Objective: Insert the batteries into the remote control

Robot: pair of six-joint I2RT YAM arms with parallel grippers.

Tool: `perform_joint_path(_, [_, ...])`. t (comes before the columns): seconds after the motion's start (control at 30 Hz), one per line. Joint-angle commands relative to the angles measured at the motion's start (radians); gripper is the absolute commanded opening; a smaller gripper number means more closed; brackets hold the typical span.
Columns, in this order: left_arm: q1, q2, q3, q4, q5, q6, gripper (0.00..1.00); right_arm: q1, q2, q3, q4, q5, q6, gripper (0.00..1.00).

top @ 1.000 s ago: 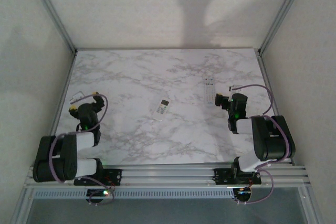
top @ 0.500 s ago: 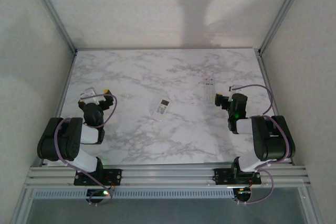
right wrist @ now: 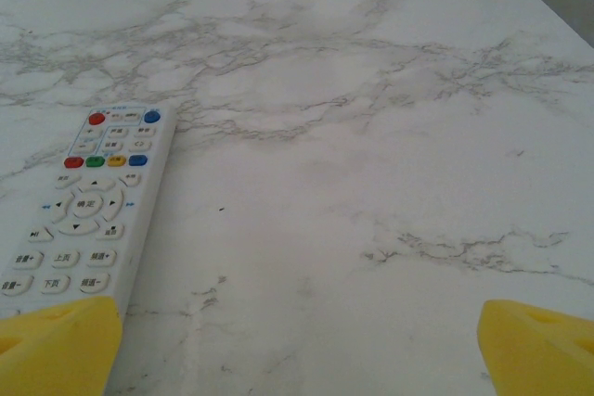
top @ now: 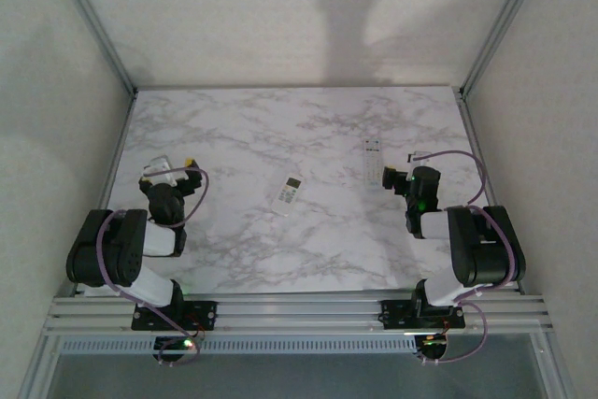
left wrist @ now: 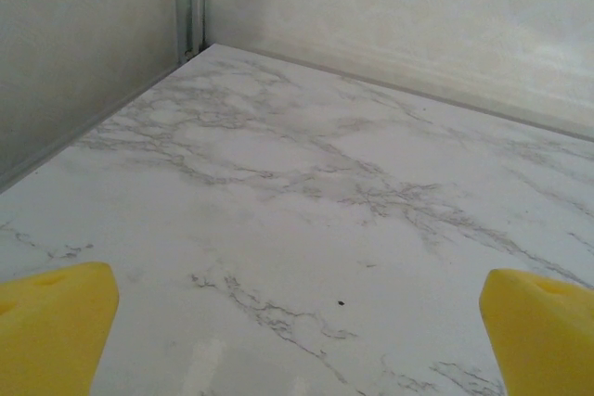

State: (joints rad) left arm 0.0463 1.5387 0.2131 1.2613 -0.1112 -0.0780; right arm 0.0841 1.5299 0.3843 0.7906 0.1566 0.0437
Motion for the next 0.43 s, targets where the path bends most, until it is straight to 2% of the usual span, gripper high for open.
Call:
perform_joint_path(0.0, [-0.007, -0.002, 0.003, 0.046, 0.004, 0.009, 0.99, 0.000, 0.006, 0.007, 0.035, 0.014, -0.011, 0.99])
perform_joint_path(0.13, [-0.008, -0.002, 0.002, 0.046, 0.004, 0.009, 0.99, 0.000, 0.006, 0.008, 0.035, 0.012, -0.012, 0.99])
perform_joint_path(0.23, [-0.008, -0.002, 0.003, 0.046, 0.004, 0.008, 0.99, -0.018, 0.009, 0.020, 0.014, -0.069, -0.020, 0.99])
perform_joint_path(0.4, [-0.008, -0.002, 0.002, 0.046, 0.004, 0.009, 0.99, -0.015, 0.006, 0.014, 0.021, -0.064, -0.022, 0.99])
